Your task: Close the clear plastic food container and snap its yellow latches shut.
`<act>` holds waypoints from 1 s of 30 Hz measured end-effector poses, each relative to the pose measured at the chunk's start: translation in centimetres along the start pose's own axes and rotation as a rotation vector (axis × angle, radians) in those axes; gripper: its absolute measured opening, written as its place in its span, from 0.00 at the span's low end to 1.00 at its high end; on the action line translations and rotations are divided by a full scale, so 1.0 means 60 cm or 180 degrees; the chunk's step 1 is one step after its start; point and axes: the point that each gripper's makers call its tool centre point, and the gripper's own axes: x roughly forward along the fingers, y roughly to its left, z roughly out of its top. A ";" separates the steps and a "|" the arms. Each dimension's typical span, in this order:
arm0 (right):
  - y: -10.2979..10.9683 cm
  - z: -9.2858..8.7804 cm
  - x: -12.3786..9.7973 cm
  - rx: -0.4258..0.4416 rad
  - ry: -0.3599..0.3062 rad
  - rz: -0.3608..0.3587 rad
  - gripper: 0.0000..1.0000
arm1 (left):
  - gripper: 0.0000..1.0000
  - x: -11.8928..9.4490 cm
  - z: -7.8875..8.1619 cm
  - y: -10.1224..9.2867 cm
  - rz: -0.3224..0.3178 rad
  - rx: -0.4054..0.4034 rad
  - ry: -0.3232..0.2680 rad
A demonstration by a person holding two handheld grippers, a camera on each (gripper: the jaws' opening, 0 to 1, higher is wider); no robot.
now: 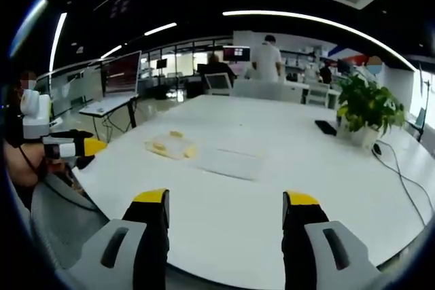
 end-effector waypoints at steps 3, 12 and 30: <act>0.001 -0.002 0.001 -0.0014 0.0017 0.0011 0.64 | 0.56 0.001 -0.002 -0.001 -0.0007 0.0002 0.0020; 0.002 -0.003 0.001 -0.0039 0.0030 0.0011 0.63 | 0.56 0.002 -0.002 -0.003 -0.0029 0.0024 0.0012; 0.005 -0.006 0.002 -0.0083 0.0075 0.0016 0.61 | 0.55 0.003 -0.001 -0.012 -0.0125 0.0055 0.0004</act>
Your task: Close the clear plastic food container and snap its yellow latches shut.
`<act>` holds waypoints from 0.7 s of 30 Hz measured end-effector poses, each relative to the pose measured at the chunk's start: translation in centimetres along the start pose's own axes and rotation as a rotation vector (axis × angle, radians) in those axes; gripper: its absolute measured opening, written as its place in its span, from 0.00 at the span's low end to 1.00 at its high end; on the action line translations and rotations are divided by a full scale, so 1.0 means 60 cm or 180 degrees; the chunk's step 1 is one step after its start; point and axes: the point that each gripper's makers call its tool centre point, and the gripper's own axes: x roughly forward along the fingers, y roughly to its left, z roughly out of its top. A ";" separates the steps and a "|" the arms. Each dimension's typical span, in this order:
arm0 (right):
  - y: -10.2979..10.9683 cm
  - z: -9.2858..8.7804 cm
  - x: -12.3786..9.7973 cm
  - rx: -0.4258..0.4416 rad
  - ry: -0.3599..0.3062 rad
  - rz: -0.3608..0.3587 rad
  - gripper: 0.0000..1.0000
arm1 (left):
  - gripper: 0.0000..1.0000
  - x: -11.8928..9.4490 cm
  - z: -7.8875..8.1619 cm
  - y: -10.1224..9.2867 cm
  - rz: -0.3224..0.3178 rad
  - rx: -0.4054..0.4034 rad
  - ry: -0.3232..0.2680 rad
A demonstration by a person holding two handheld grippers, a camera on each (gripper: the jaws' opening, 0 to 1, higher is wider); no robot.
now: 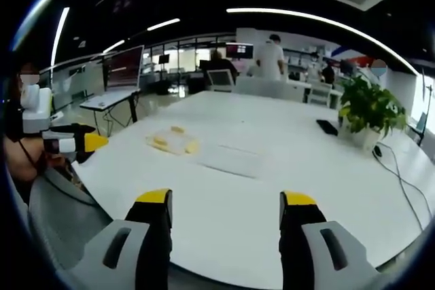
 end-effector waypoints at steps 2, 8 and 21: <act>0.000 -0.001 0.001 0.0000 0.0008 0.0002 0.60 | 0.55 0.000 0.000 0.000 -0.0006 -0.0006 0.0001; 0.001 -0.002 0.001 -0.0013 0.0024 0.0007 0.60 | 0.55 0.000 -0.001 -0.003 -0.0023 -0.0006 0.0009; 0.001 -0.007 0.005 0.0048 0.0110 0.0031 0.61 | 0.55 0.001 -0.006 -0.002 -0.0034 -0.0084 0.0078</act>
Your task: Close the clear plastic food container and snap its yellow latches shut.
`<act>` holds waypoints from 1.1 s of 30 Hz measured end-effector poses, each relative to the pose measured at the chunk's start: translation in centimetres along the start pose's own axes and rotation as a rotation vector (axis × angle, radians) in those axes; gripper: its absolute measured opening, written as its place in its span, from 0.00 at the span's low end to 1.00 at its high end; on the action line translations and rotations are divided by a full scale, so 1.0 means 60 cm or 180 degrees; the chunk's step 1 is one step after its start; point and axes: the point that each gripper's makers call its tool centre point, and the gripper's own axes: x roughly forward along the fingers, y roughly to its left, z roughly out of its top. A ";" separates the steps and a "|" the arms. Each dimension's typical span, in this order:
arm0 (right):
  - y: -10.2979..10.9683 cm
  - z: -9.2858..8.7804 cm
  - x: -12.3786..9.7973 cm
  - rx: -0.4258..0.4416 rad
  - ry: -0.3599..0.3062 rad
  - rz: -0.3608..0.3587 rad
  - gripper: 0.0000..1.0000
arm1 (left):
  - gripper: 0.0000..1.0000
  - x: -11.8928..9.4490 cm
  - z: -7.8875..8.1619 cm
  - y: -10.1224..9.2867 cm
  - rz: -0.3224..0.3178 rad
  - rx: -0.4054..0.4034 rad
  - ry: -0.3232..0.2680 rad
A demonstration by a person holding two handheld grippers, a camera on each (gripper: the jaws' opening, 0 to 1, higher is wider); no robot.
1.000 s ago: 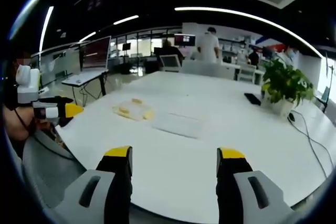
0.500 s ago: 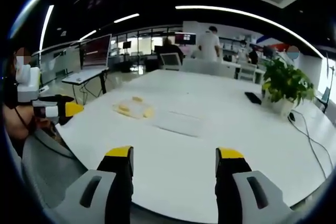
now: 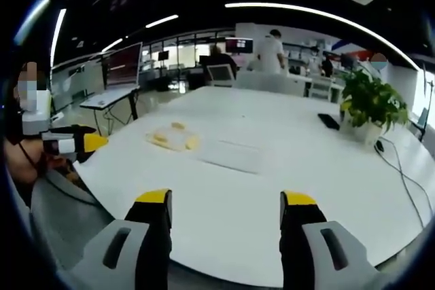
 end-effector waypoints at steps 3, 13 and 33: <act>0.002 0.000 0.000 -0.0041 0.0017 0.0018 0.62 | 0.55 0.004 -0.007 -0.004 -0.0038 0.0032 0.0105; -0.006 0.000 0.002 0.0018 0.0065 -0.0012 0.62 | 0.55 0.011 -0.009 -0.004 -0.0068 -0.0048 0.0182; -0.010 0.024 0.036 -0.0030 0.0099 0.0057 0.61 | 0.56 0.040 -0.010 -0.001 -0.0152 -0.0079 0.0274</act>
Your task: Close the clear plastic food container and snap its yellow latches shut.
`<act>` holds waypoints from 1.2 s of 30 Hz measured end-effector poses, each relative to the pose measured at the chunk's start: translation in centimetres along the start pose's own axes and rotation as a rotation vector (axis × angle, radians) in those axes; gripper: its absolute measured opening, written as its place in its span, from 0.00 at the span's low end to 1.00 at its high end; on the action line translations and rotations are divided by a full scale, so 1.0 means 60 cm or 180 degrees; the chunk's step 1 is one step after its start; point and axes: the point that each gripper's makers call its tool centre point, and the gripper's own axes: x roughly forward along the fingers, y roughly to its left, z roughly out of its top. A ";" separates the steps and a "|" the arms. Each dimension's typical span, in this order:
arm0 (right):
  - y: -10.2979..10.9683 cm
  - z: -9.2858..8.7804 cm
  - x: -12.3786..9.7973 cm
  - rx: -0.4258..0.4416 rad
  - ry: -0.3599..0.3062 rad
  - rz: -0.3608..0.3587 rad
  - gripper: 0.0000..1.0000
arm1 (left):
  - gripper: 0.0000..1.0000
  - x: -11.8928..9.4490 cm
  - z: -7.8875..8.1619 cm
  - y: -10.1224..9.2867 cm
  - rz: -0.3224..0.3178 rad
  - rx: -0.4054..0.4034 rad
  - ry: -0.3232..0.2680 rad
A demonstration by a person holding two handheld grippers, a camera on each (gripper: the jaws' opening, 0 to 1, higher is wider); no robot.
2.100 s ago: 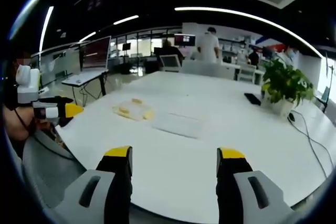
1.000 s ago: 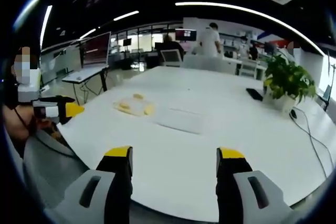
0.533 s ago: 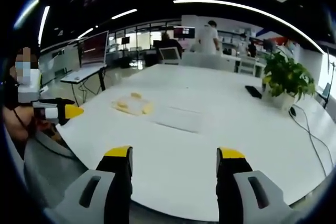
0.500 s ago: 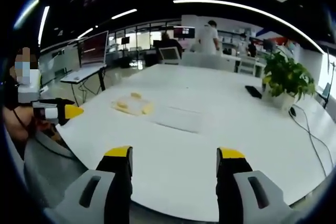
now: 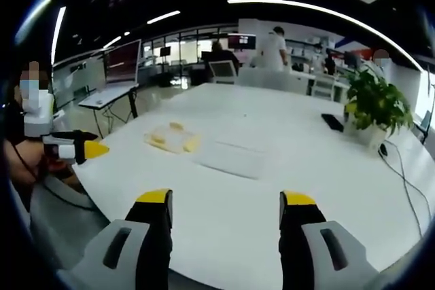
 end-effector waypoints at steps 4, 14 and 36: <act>-0.001 0.005 0.012 -0.0053 0.0018 0.0026 0.61 | 0.56 0.010 0.005 0.008 -0.0013 0.0000 0.0007; 0.002 0.018 0.044 -0.0097 0.0084 0.0109 0.59 | 0.54 0.043 0.014 0.019 -0.0075 0.0010 0.0028; 0.008 0.058 0.110 -0.0222 0.0074 0.0259 0.58 | 0.54 0.088 0.026 0.045 -0.0057 0.0075 0.0055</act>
